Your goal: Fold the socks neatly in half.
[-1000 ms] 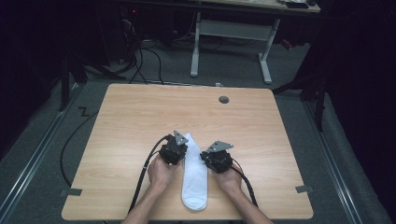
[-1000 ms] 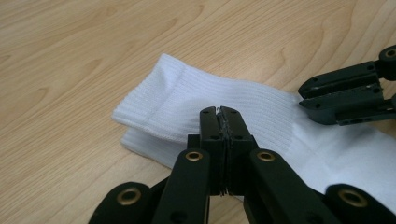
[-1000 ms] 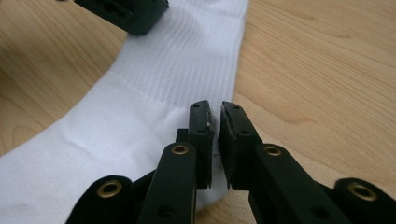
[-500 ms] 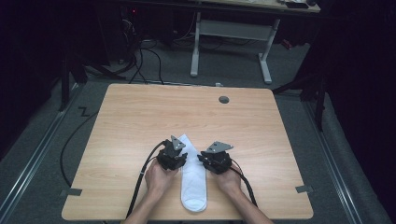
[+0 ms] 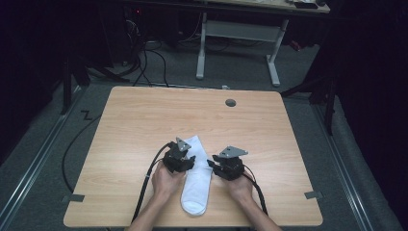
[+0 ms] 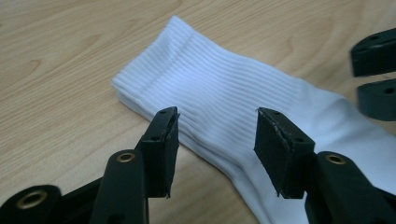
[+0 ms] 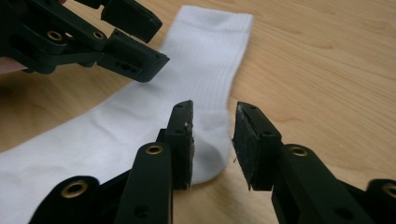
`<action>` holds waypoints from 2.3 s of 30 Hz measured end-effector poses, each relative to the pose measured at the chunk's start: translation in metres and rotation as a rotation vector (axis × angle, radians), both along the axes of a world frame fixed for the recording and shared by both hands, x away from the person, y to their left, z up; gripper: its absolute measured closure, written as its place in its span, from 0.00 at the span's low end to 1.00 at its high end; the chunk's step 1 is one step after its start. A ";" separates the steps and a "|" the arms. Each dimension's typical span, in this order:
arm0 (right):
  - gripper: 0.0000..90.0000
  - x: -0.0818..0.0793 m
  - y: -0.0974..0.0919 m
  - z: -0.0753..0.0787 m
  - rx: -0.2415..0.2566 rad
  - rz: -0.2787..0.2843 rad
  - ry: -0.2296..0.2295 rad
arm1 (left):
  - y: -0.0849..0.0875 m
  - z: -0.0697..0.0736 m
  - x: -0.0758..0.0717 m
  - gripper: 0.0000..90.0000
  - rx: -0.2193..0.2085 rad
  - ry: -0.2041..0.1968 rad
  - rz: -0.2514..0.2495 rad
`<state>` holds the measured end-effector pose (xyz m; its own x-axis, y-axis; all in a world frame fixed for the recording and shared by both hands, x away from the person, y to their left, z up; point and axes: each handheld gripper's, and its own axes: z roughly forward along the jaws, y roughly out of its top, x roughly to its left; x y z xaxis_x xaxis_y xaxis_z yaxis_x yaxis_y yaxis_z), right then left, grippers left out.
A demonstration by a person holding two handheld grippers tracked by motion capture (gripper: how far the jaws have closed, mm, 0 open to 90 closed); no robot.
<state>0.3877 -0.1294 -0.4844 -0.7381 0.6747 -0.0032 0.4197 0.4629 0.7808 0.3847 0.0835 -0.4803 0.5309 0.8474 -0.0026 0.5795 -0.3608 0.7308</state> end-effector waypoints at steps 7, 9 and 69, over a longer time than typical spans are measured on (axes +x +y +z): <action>0.72 -0.004 0.007 -0.012 -0.056 0.010 0.042 | 0.003 -0.010 -0.037 0.52 0.006 0.031 -0.066; 0.71 -0.002 0.006 -0.015 -0.065 -0.002 0.039 | 0.003 -0.013 -0.046 0.51 -0.008 0.038 -0.077; 0.74 -0.015 0.004 -0.016 -0.074 0.072 0.026 | 0.009 -0.001 0.081 0.41 -0.072 0.091 0.088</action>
